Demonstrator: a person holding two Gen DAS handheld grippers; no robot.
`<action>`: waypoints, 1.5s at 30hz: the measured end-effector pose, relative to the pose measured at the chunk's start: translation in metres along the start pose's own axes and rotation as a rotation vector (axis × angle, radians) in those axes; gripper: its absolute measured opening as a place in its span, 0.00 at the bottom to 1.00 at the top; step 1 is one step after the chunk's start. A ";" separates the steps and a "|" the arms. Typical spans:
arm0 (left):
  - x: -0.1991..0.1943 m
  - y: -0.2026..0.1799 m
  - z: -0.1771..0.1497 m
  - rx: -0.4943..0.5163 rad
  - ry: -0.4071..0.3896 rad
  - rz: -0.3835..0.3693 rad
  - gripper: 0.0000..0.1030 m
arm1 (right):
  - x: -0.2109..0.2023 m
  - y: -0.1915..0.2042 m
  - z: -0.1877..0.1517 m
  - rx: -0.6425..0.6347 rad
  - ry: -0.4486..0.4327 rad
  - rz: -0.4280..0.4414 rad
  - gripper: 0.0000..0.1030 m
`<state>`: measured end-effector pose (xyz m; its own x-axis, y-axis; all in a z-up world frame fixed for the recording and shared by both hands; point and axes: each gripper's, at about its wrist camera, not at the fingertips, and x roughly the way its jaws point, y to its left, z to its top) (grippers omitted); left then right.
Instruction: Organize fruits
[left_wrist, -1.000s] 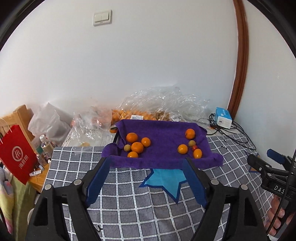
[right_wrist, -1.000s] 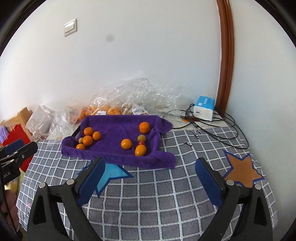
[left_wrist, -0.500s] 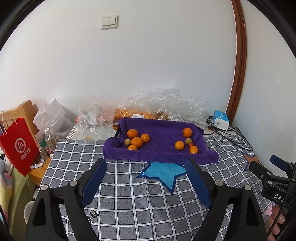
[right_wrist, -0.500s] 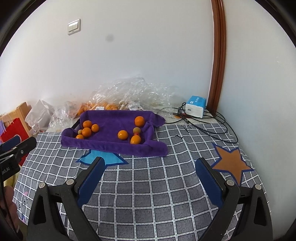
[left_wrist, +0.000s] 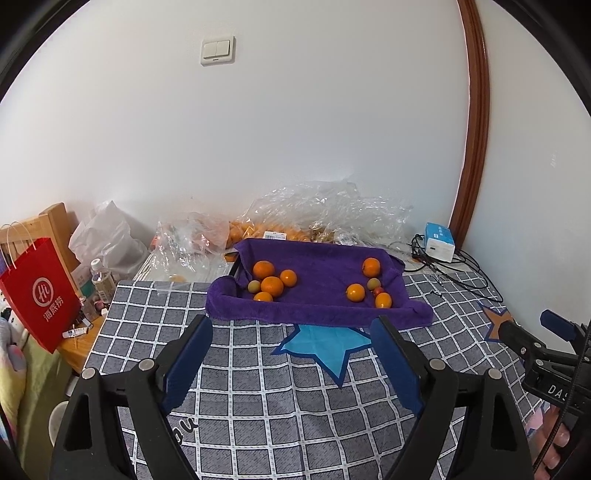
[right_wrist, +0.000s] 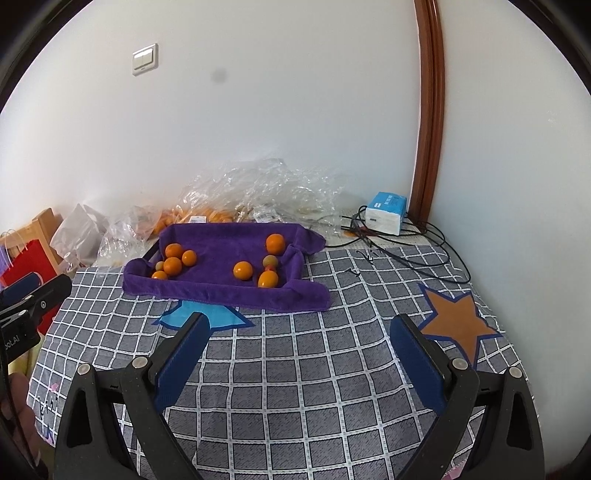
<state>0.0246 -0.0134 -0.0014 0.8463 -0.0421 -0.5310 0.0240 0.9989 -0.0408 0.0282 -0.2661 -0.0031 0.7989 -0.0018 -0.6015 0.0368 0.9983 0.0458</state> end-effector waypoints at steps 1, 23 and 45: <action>0.000 -0.001 0.000 -0.001 0.000 0.000 0.84 | 0.000 0.000 0.000 -0.001 0.000 -0.002 0.94; 0.001 0.002 -0.002 -0.008 0.003 0.002 0.84 | 0.002 -0.002 -0.002 -0.015 0.003 -0.017 0.94; 0.005 0.009 -0.006 -0.009 0.017 0.009 0.85 | 0.002 -0.002 0.003 -0.017 -0.006 -0.023 0.94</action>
<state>0.0257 -0.0052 -0.0095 0.8374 -0.0336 -0.5455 0.0117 0.9990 -0.0435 0.0318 -0.2679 -0.0025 0.8014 -0.0249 -0.5977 0.0448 0.9988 0.0185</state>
